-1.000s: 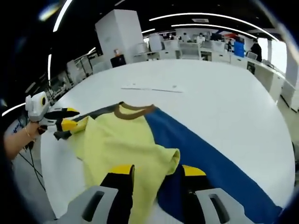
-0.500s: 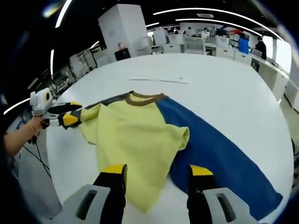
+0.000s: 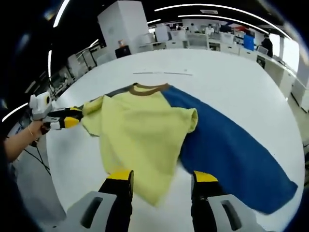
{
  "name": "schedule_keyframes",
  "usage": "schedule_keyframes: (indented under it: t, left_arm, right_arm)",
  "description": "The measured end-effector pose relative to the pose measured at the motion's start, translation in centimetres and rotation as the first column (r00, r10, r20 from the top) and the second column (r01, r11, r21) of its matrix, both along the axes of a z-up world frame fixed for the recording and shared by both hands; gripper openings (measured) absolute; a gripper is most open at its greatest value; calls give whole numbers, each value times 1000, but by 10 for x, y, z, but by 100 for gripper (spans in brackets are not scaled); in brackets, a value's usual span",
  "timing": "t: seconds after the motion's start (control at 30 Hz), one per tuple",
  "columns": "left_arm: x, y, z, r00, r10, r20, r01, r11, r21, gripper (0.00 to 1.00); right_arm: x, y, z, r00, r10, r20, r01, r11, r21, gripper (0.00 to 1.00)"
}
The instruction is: Fold the garment on the visible template until the final outline fits inside the template.
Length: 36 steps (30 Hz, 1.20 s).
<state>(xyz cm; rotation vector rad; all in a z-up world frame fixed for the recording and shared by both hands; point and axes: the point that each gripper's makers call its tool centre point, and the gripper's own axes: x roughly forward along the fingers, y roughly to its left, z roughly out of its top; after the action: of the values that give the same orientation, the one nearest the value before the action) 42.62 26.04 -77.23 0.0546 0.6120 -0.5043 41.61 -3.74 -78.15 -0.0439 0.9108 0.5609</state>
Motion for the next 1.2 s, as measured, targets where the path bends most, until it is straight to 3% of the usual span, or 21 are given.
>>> schedule_keyframes:
  t: [0.37,0.63,0.73,0.97,1.2]
  left_arm:
    - [-3,4,-15,990,98,-98,-111,985,-136,20]
    - [-2,2,-18,986,113,-120,-132,977,-167,19]
    - [-4,0,-23,985,107,-135,-127,981,-150,18]
    - [-1,-3,-21,984,122,-134,-144,975,-170,13]
    - [5,0,-10,990,122,-72,-132,976,-171,9]
  right_arm:
    - [-16,-1,-10,1000,-19,-19,19,1000,-18,33]
    - [-25,0,-17,1000,-23,-7,23,998,-53,25]
    - [-27,1,-18,1000,-20,0,19,997,-72,20]
    - [-27,1,-20,1000,-19,22,22,993,-117,10]
    - [-27,0,-21,999,-31,15,33,995,-97,2]
